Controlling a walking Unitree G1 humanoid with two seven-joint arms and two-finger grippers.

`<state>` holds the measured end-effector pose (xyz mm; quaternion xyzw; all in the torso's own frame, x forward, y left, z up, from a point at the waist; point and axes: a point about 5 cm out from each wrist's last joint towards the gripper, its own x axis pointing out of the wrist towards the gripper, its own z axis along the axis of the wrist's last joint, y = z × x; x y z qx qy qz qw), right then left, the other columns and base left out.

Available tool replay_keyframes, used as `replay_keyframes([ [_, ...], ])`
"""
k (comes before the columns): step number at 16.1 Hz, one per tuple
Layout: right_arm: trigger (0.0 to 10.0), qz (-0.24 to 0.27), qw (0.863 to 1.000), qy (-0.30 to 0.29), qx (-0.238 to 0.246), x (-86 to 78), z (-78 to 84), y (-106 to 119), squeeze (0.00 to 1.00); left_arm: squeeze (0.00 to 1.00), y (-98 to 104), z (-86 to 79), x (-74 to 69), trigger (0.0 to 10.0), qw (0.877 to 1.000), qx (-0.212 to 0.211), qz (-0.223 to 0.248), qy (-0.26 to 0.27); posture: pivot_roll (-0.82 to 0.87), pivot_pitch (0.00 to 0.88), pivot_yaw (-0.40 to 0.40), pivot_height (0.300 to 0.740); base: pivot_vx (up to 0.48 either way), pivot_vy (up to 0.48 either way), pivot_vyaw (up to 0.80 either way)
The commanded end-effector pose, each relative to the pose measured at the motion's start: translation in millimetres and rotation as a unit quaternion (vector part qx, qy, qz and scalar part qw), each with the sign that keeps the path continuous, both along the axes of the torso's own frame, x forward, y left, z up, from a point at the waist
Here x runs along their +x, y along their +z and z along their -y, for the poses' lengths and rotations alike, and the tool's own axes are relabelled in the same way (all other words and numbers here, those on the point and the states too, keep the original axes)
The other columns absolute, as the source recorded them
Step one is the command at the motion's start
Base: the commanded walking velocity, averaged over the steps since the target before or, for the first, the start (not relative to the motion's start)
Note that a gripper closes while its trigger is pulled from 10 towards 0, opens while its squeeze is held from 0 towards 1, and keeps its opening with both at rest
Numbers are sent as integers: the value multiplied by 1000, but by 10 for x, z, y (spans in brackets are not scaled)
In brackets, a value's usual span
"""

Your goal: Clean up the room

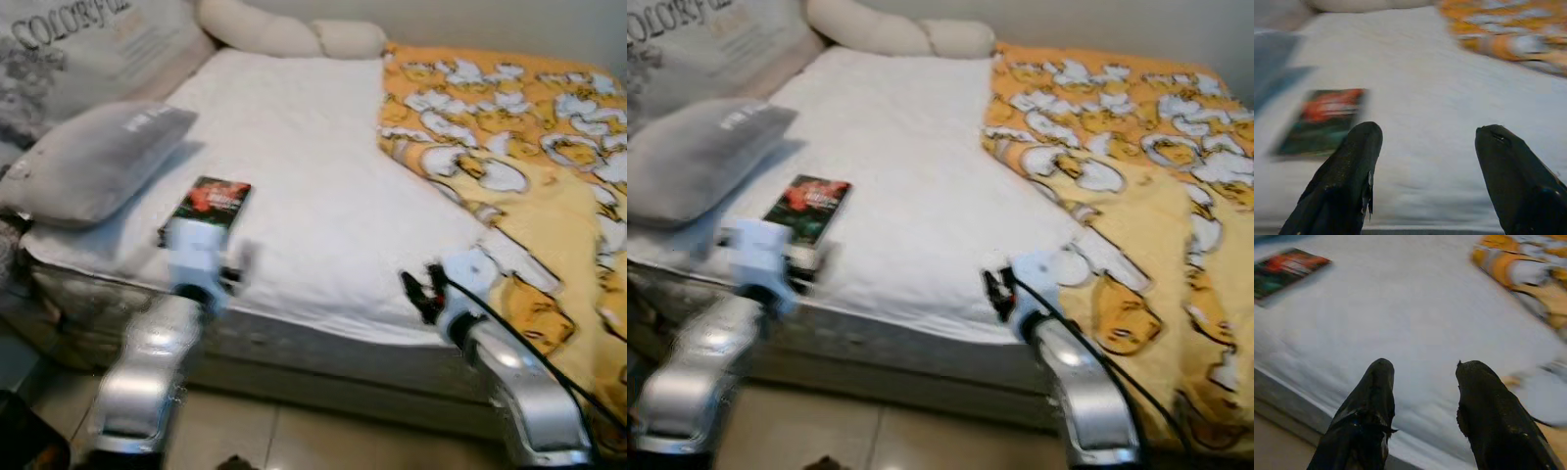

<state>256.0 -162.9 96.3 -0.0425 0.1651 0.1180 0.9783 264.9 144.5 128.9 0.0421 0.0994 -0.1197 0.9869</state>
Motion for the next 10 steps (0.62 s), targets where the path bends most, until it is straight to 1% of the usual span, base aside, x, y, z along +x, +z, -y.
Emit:
replay_keyframes([
  [1, 10000, 8, 1000, 7, 3, 15, -64, 39, 0, 0, 23, -80, 6, 10000, 1000, 3, 3, 6, 45, 0, 0, 740, 0, 0, 0],
  [3, 10000, 1, 1000, 7, 9, 8, -79, 19, 0, 0, 56, -68, 9, 10000, 1000, -5, 12, -4, 47, 0, -1, 740, 0, 0, 0],
  [4, 10000, -1, 1000, 5, 10, 12, -77, 15, 0, 0, 65, -64, 5, 10000, 1000, -7, 15, -10, 47, 0, -1, 740, 0, 0, -550],
  [6, 10000, 1, 1000, 3, 8, 37, -64, 24, 0, 0, 63, -51, -7, 10000, 1000, -8, 15, -20, 45, 0, -3, 740, 291, 0, -800],
  [7, 10000, 2, 1000, 3, 8, 48, -57, 33, 0, 0, 64, -43, -6, 10000, 1000, -8, 15, -22, 45, 0, -6, 740, 334, 0, -525],
  [10, 10000, 5, 1000, 5, 6, 59, -62, 41, 0, 0, 62, -40, -7, 10000, 1000, -10, 15, -24, 49, 0, -10, 740, 340, 0, 0],
])
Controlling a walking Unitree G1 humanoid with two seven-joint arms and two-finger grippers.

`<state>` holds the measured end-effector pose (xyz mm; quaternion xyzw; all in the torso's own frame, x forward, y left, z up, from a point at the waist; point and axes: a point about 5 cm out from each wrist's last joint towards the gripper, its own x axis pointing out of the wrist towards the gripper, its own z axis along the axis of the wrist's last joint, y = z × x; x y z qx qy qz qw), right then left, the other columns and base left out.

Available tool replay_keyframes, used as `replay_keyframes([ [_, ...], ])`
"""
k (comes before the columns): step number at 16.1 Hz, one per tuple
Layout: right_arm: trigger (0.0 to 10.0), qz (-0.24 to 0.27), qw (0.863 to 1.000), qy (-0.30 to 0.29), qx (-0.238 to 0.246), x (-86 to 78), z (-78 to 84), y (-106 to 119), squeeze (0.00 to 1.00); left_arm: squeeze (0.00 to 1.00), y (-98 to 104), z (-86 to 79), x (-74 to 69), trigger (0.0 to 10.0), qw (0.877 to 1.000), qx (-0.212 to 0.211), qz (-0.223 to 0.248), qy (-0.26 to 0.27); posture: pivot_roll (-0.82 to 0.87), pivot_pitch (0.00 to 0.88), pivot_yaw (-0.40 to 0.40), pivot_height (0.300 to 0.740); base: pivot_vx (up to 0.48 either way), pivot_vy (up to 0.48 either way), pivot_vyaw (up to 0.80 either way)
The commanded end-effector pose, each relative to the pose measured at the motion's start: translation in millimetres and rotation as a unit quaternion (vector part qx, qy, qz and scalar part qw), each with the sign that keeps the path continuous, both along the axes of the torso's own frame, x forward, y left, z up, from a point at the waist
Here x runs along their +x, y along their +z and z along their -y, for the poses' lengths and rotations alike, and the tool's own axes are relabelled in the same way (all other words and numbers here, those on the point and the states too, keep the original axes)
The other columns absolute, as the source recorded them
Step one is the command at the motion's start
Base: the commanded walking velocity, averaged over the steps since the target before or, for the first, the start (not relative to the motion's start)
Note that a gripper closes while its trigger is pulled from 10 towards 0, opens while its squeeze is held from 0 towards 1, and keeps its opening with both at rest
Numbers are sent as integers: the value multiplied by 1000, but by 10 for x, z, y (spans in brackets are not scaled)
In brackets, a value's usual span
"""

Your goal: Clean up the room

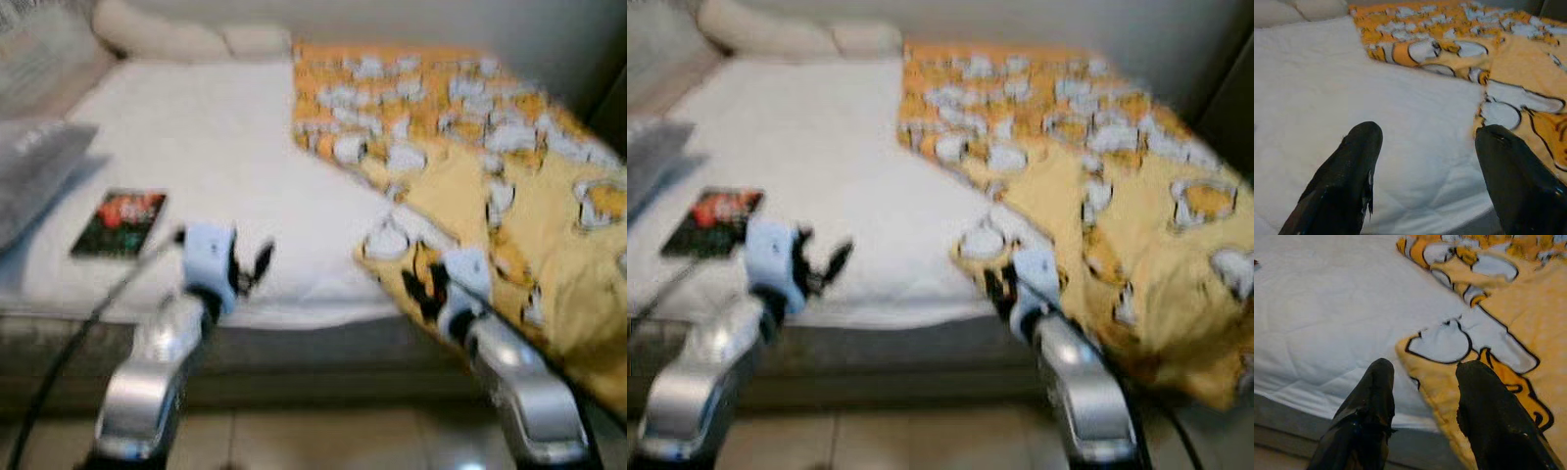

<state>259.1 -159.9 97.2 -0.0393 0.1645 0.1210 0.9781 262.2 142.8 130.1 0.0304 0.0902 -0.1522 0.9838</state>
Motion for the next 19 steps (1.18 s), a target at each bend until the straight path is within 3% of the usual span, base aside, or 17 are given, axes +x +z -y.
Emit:
replay_keyframes([
  [1, 10000, 6, 1000, 4, 2, 34, -37, 36, 0, 0, 49, -63, 15, 10000, 1000, 6, 9, 8, 51, 0, -11, 740, 341, 0, 0],
  [10, 10000, 6, 1000, 25, -5, 70, -72, 31, 0, 0, 57, -92, 41, 10000, 1000, 8, 10, 17, 46, 0, -6, 740, 325, 0, 0],
  [13, 10000, -1, 997, 58, -43, 94, -98, 9, 0, 0, 71, -90, 50, 10000, 1000, 8, 12, 15, 50, 0, -4, 740, 303, 0, 267],
  [16, 10000, -1, 998, 54, -31, 102, -106, 8, 0, 0, 75, -109, 36, 10000, 1000, 11, 11, 14, 56, 0, -2, 740, 303, 0, 719],
  [19, 10000, -11, 998, 64, -16, 98, -121, -18, 0, 0, 71, -131, 31, 10000, 1000, 14, 8, 14, 55, 0, 5, 740, 304, 0, 0],
])
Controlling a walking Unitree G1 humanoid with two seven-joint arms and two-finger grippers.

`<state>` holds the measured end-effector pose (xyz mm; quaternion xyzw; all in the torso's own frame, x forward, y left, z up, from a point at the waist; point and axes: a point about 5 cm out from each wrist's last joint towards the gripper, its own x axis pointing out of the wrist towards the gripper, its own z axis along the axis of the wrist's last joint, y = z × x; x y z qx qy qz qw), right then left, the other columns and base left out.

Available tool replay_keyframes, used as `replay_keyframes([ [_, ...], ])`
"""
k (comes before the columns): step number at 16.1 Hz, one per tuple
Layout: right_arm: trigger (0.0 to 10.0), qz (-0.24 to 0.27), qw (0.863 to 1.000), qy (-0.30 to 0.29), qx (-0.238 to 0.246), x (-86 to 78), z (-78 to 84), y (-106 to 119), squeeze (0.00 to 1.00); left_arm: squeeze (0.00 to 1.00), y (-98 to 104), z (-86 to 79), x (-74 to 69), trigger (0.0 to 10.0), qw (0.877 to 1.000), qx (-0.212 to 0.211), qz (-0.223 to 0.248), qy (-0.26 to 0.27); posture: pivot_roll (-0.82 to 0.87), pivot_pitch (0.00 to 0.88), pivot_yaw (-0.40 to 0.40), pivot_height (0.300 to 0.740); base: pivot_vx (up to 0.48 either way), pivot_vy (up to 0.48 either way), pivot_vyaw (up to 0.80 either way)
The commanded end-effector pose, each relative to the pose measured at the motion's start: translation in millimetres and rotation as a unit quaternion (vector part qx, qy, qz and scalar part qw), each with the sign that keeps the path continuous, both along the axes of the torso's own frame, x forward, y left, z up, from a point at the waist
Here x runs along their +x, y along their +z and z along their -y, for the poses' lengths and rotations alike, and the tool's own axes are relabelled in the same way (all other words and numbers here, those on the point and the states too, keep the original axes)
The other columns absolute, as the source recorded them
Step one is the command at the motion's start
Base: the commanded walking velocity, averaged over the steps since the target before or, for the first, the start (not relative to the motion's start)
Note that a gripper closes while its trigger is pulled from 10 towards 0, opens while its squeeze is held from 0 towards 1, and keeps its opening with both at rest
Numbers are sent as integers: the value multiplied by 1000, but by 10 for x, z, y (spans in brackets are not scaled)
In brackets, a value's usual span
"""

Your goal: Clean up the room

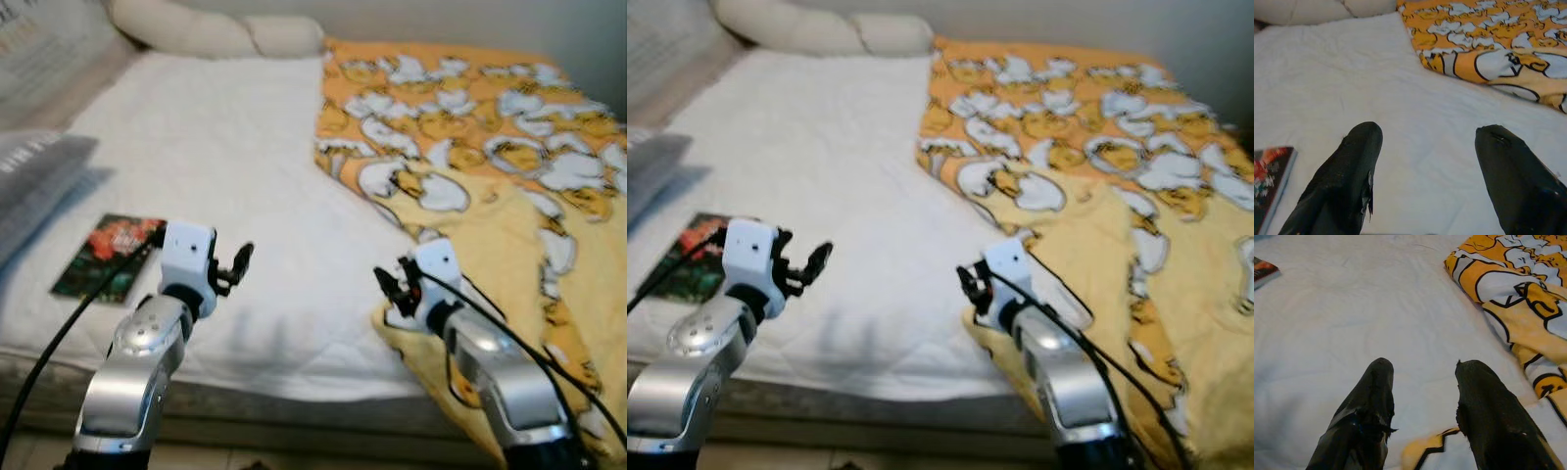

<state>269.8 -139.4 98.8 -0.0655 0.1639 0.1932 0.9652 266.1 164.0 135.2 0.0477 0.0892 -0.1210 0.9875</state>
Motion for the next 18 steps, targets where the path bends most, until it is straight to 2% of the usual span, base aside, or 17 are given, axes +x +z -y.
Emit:
replay_keyframes([
  [1, 10000, -10, 1000, -6, -14, 8, 87, -33, 0, 0, 20, 71, -1, 10000, 1000, 1, -1, -17, 57, 0, 8, 740, 0, 0, 0],
  [4, 10000, -36, 999, -25, -33, 79, 189, -83, 0, 0, 31, 44, -14, 10000, 998, 10, -12, -53, 59, 0, 17, 740, 0, 0, 0],
  [5, 10000, -57, 997, -20, -45, 99, 220, -125, 957, 0, 32, 37, -20, 10000, 997, 18, -21, -77, 62, 0, 18, 740, 0, 0, 0],
  [6, 10000, -67, 996, -14, -54, 105, 238, -149, 1000, 0, 27, 29, -27, 10000, 995, 24, -28, -89, 62, 0, 19, 740, 0, 0, 0],
  [8, 10000, -130, 989, 13, -73, 156, 323, -303, 1000, 0, -28, -11, -50, 10000, 985, 52, -76, -146, 58, 0, 22, 740, 0, 0, 0],
  [10, 10000, -143, 986, 17, -88, 188, 356, -361, 1000, 0, -32, -12, -58, 10000, 981, 58, -83, -163, 59, 0, 23, 740, 0, 0, 0],
  [11, 10000, -197, 972, 44, -121, 250, 382, -519, 1000, 0, -38, 15, -130, 10000, 968, 52, -116, -218, 57, 0, 27, 740, 0, 0, 0],
  [12, 10000, -206, 969, 49, -128, 257, 384, -543, 1000, 0, -38, 21, -146, 10000, 964, 51, -123, -228, 57, 0, 27, 740, 0, 0, 0],
  [14, 10000, -232, 958, 64, -159, 318, 372, -640, 1000, 0, -78, 42, -261, 10000, 937, 60, -172, -297, 63, 0, 22, 740, 0, 0, 0],
  [16, 10000, -248, 952, 56, -168, 333, 368, -729, 1000, 0, -95, 36, -285, 10000, 929, 66, -187, -313, 69, 0, 17, 740, 0, 0, 0],
  [17, 10000, -251, 949, 52, -183, 336, 376, -774, 1000, 0, -96, 32, -285, 10000, 929, 67, -188, -313, 71, 0, 18, 740, 0, 0, 0],
  [18, 10000, -256, 945, 53, -196, 331, 374, -830, 0, 0, -93, 30, -286, 10000, 928, 66, -191, -313, 73, 0, 18, 740, 0, 0, 0],
])
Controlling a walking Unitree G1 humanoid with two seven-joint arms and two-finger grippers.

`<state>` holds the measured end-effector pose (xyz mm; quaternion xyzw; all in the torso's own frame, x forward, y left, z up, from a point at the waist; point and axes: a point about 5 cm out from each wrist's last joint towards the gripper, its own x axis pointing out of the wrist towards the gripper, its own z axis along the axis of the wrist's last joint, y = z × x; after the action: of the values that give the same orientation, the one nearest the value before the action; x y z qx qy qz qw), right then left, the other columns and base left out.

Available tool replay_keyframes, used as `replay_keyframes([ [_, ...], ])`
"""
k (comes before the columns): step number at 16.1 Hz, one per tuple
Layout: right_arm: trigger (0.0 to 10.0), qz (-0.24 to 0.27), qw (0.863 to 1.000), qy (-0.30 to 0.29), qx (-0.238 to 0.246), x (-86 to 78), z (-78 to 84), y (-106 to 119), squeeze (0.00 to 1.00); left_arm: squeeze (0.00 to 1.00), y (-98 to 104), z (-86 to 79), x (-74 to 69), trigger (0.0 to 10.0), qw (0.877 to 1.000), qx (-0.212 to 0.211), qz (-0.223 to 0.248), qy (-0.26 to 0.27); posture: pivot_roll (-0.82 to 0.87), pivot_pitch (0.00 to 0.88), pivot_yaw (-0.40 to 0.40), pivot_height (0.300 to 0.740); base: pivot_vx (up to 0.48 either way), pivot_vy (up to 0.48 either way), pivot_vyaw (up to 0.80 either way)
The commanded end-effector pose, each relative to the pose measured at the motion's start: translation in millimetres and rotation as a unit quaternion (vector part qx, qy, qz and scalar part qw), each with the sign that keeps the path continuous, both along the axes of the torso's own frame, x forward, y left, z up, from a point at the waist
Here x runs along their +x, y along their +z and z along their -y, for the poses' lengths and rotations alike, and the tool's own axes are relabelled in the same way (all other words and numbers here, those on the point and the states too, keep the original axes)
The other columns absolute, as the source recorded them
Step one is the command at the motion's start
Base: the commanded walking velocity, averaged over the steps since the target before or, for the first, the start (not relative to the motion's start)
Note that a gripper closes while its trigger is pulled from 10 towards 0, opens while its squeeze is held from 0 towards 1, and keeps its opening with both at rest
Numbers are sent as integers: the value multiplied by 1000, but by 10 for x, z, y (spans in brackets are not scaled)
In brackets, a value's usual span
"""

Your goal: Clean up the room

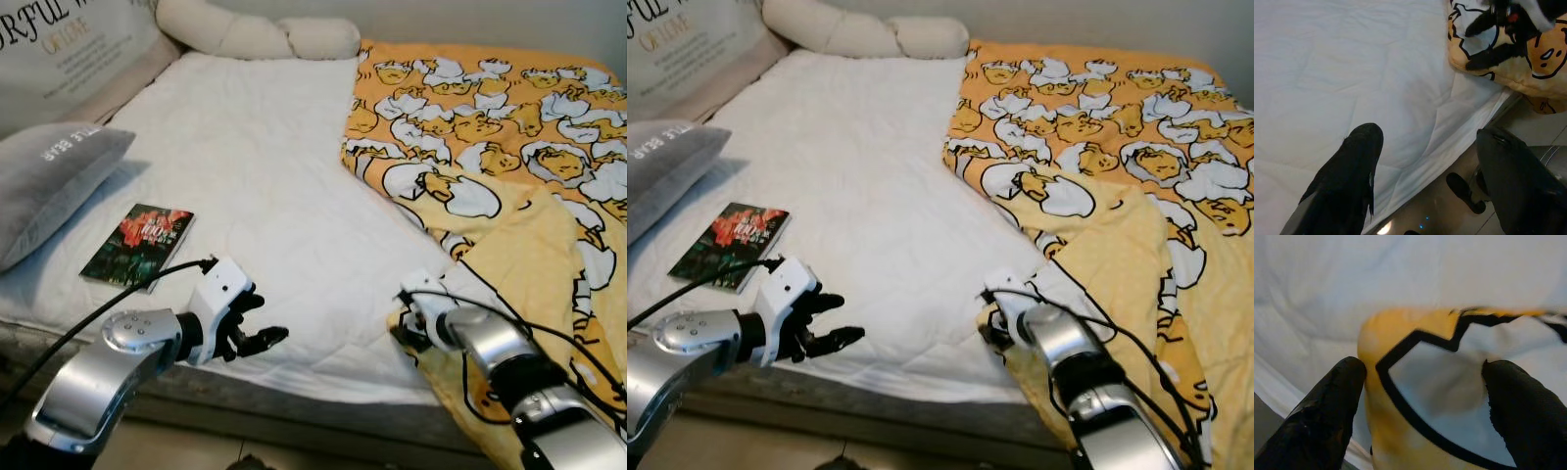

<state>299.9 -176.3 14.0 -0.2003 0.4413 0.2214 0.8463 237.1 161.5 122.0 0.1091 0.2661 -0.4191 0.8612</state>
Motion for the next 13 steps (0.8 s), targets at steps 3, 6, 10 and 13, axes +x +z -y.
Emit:
replay_keyframes([
  [3, 10000, -4, 999, 27, -35, -40, -48, -145, 0, 0, 51, 14, -27, 10000, 1000, 5, -7, -17, 84, 0, 21, 740, 0, 0, 0],
  [6, 10000, 34, 995, 27, -85, -27, -21, -170, 0, 0, 47, 2, -34, 10000, 1000, 11, -7, -17, 90, 0, 20, 740, 0, 0, 0],
  [10, 471, 47, 995, 20, -88, -43, -46, -214, 0, 0, 57, -1, -41, 10000, 1000, 13, -8, -17, 93, 0, 19, 740, 0, 0, 0],
  [13, 0, 44, 996, 10, -75, -74, -51, -248, 0, 0, 57, -1, -48, 10000, 1000, 12, -9, -20, 94, 0, 20, 740, 0, 0, 0],
])
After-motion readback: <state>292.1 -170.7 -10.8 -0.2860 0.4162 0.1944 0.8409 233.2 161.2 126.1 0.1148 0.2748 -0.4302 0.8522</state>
